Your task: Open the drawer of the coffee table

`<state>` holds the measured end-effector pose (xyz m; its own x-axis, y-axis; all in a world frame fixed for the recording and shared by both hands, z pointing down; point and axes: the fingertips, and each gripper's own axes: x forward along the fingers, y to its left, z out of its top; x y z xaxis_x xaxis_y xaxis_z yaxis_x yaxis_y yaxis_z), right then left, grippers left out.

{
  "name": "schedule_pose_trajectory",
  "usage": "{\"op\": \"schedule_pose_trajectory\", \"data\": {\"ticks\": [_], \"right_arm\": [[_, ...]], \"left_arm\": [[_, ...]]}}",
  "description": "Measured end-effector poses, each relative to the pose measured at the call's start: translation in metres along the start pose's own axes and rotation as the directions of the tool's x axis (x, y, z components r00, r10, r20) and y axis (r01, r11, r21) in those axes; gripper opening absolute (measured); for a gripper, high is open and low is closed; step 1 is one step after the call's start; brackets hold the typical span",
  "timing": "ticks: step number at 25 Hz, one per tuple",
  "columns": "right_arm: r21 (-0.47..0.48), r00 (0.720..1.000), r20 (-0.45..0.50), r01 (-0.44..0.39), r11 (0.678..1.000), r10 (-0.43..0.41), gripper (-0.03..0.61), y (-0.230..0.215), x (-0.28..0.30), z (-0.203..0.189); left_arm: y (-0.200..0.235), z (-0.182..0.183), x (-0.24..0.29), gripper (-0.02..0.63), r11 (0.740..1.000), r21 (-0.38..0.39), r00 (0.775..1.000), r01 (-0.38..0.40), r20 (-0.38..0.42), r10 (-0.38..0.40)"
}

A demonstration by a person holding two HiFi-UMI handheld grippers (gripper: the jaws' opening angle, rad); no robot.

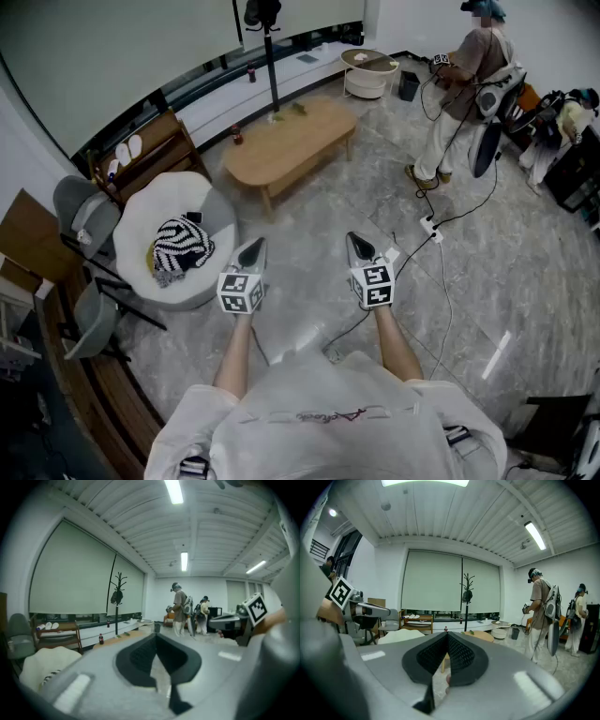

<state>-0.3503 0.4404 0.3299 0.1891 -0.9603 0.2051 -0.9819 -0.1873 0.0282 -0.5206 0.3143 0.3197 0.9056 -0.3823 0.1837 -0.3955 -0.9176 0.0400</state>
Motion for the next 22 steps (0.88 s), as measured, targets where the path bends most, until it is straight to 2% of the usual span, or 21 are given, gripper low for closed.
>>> {"op": "schedule_pose_trajectory", "data": {"ticks": [13, 22], "right_arm": [[0.002, 1.0, -0.011, -0.008, 1.0, 0.008, 0.005, -0.016, -0.018, -0.013], [0.008, 1.0, -0.007, -0.015, 1.0, 0.015, 0.005, -0.045, -0.03, -0.023]], "left_arm": [[-0.027, -0.006, 0.006, 0.0, 1.0, -0.003, 1.0, -0.005, -0.01, 0.005], [-0.053, -0.005, 0.028, 0.0, 1.0, 0.009, 1.0, -0.008, -0.015, 0.008]]}}
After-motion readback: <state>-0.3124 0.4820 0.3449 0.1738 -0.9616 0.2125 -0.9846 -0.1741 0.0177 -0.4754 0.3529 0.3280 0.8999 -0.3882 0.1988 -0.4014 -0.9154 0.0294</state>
